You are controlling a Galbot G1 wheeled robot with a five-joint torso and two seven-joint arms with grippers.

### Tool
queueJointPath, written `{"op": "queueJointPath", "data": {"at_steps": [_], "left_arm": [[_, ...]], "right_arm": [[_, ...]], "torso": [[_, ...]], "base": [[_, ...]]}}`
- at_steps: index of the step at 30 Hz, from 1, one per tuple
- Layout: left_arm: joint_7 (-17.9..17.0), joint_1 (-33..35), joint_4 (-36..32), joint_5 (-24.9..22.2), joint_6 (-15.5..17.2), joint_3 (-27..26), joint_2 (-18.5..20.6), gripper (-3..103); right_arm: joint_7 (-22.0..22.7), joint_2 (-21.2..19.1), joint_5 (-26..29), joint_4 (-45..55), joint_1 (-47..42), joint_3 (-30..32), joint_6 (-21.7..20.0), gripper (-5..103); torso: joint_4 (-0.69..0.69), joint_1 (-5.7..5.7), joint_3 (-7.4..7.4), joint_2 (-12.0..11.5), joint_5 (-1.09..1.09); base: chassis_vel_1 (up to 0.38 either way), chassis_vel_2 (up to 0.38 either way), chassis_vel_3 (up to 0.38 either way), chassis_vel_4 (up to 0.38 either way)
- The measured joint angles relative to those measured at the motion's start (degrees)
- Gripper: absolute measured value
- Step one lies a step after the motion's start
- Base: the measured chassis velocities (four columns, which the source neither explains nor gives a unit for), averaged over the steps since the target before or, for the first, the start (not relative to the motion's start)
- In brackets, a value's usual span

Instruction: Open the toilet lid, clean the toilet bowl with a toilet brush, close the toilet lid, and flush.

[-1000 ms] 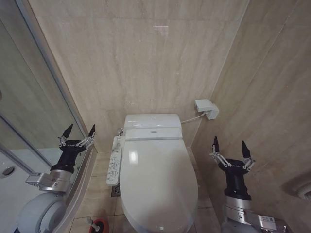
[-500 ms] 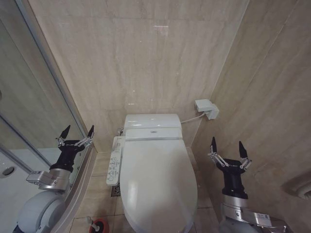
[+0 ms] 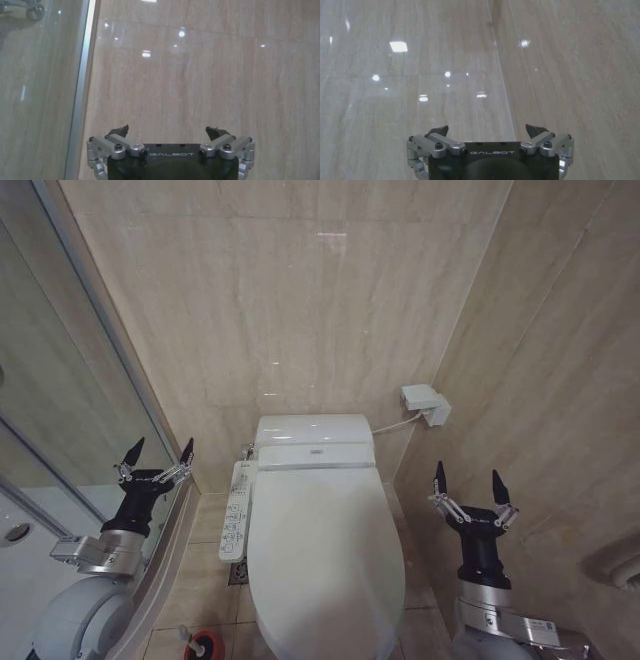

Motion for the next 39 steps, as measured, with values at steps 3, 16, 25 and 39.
{"op": "queueJointPath", "data": {"at_steps": [3, 16, 25, 39], "left_arm": [[0.0, 0.0, 0.0, 0.0, 0.0, 0.0, -0.1, 100], [0.0, 0.3, -0.3, 0.0, 0.4, 0.0, -0.1, 100], [0.0, -0.1, 0.5, 0.0, 0.1, 0.3, 0.0, 100], [0.2, -0.7, 1.0, -0.2, 0.1, 0.8, 0.7, 100]], "right_arm": [[0.1, -0.2, 0.0, 0.0, 0.0, 0.0, 0.0, 100], [0.1, -0.1, -0.2, -0.3, 0.2, -0.1, 0.1, 100], [-0.3, 0.2, -0.1, -1.1, 0.4, 0.3, 0.1, 100], [0.8, 0.9, 0.5, -1.3, 0.8, 0.5, -0.6, 100]], "torso": [[0.0, 0.0, 0.0, 0.0, 0.0], [0.0, 0.0, 0.0, 0.0, 0.0], [0.0, 0.0, 0.0, 0.0, 0.0], [0.0, 0.0, 0.0, 0.0, 0.0]], "base": [[0.0, 0.0, 0.0, 0.0], [0.0, 0.0, 0.0, 0.0], [0.0, 0.0, 0.0, 0.0], [0.0, 0.0, 0.0, 0.0]]}}
